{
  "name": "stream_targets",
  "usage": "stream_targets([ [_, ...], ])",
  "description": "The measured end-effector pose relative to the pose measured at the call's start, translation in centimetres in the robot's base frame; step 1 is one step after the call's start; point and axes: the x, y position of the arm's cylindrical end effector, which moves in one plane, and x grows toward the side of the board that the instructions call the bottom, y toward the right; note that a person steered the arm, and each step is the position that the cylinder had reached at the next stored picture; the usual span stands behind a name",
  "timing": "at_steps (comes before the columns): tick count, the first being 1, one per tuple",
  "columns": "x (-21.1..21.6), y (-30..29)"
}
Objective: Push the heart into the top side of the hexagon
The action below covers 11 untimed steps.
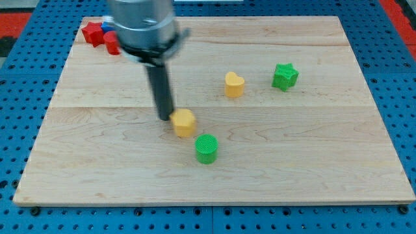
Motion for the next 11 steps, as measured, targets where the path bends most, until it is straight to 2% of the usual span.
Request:
stream_targets([
  [3,-0.3,3.9],
  [4,-2.4,13.2],
  [5,-8.2,15.4],
  [6,-10.1,11.8],
  [7,-7.8,5.4],
  [8,-6.9,2.0],
  [9,-9.6,2.5],
  [10,-6.8,4.2],
  [11,-0.1,4.8],
])
